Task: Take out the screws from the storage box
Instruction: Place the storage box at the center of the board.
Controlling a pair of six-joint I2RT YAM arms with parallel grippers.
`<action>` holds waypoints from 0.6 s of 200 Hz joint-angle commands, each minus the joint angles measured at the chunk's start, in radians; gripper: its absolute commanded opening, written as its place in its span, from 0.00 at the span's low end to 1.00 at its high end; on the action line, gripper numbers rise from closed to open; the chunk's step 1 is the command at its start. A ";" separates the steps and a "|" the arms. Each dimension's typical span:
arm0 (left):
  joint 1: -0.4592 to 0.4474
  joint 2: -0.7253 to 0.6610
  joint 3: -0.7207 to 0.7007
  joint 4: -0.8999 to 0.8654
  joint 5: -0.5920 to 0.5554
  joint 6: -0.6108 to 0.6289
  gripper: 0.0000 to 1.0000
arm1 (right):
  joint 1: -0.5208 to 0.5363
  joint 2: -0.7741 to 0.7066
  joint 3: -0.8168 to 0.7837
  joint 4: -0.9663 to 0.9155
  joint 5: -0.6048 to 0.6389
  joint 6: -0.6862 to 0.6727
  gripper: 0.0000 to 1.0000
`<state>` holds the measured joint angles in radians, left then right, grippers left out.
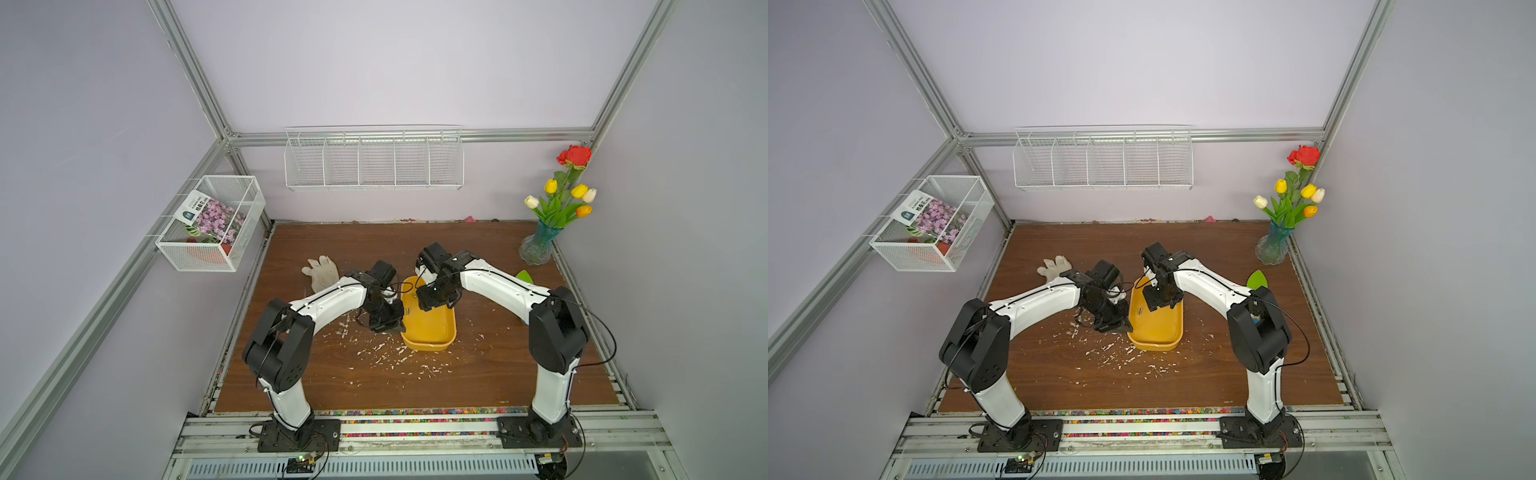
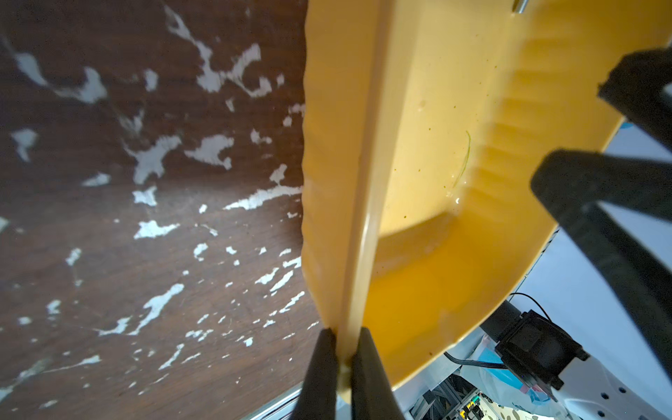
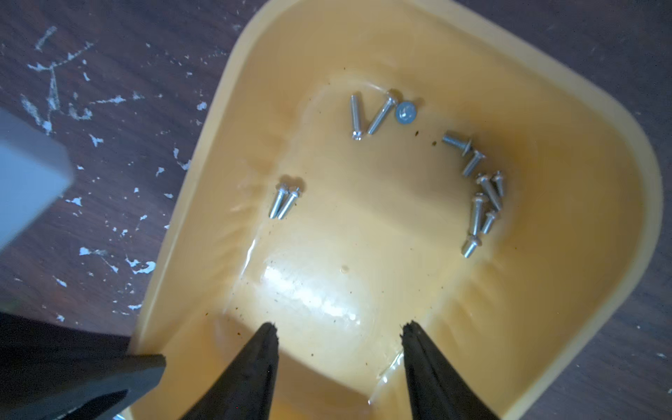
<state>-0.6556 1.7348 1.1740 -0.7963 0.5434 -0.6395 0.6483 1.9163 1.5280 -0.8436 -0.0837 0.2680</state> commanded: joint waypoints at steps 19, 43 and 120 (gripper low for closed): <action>-0.023 -0.027 -0.078 -0.020 0.040 -0.019 0.01 | 0.031 0.012 -0.086 0.104 -0.043 0.005 0.59; -0.040 -0.028 -0.099 -0.033 0.060 -0.004 0.09 | 0.032 -0.002 -0.117 0.135 -0.053 0.025 0.59; -0.036 -0.126 -0.096 -0.100 0.021 0.019 0.37 | 0.040 -0.089 -0.227 0.234 0.039 0.034 0.58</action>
<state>-0.6933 1.6688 1.0492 -0.8303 0.5941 -0.6453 0.6815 1.9034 1.3453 -0.6693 -0.0929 0.2802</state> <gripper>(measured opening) 0.337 0.588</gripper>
